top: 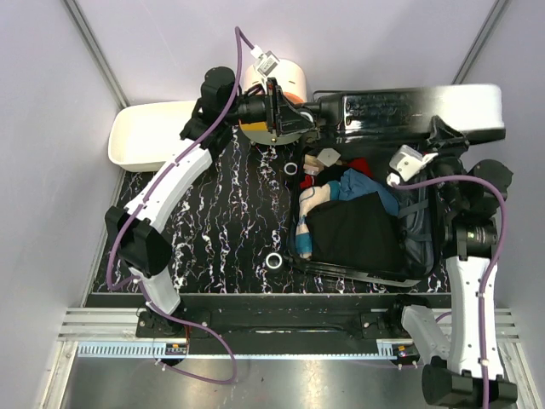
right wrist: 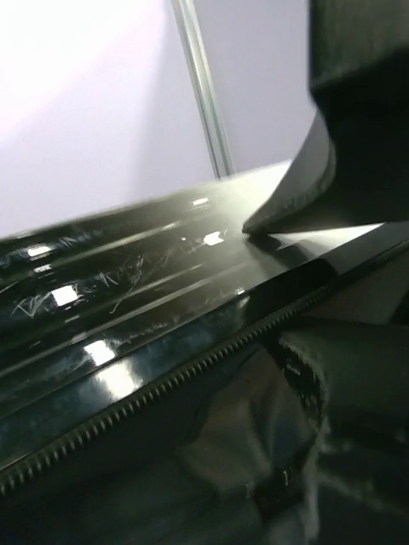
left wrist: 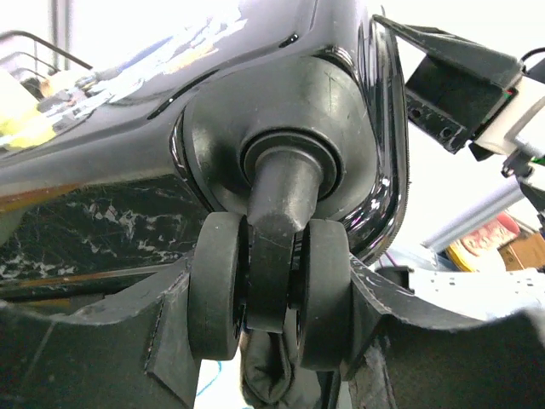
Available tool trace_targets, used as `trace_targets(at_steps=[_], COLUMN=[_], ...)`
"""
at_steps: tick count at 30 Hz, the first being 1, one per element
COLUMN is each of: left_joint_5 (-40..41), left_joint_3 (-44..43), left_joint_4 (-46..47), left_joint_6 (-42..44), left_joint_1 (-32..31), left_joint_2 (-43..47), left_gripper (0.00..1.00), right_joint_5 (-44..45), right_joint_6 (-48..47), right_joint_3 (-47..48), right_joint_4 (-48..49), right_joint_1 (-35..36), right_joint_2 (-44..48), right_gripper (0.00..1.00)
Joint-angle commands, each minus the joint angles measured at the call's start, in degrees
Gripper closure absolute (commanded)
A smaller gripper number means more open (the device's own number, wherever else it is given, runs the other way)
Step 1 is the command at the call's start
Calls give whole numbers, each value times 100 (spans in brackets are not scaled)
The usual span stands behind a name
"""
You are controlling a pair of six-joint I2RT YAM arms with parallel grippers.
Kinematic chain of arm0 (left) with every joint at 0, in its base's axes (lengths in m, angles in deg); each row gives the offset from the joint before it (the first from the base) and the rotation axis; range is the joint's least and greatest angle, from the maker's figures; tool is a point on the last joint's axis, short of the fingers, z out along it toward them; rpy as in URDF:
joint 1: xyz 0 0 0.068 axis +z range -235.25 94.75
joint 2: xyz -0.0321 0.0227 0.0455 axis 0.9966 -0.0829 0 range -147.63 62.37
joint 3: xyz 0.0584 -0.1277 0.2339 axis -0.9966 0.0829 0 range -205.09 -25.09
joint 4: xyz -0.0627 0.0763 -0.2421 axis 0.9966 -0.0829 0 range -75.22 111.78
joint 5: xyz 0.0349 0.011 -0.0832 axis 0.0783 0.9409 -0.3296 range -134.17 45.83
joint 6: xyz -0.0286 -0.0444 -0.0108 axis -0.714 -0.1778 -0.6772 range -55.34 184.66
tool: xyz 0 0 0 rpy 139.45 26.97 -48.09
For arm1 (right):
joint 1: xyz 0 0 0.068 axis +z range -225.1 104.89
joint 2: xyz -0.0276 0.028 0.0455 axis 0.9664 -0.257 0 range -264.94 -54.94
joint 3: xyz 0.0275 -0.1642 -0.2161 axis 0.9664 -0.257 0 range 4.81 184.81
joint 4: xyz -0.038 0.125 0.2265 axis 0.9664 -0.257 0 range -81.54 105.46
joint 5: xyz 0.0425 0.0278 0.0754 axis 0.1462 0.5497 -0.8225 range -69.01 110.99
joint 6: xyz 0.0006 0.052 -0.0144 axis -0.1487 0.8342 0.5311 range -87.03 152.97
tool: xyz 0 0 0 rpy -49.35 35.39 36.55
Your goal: Open, take out, and arrange the luggage
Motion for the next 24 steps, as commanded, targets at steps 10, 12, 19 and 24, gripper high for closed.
trace_targets(at_steps=[10,12,19,24], left_joint_5=[678,810,1723,2277], left_joint_3=[2207,3074,4785,4864], left_joint_4=[-97,-440,-537,-590], left_joint_6=[-342,-404,-184,-562], left_joint_1=[1192,1501,1223,441], left_joint_2=[1702,2020,2602,2050], left_gripper=[8,6,1,7], right_joint_5=[874,918,953,1059], right_joint_6=[-126,-3,129,243], right_joint_3=[324,341,236,561], right_joint_4=[2613,2648,2920,2983], right_joint_1=[-18,-18,-18,-18], right_joint_2=[-766,-810,-924,-1222], right_gripper=[100,100,100,100])
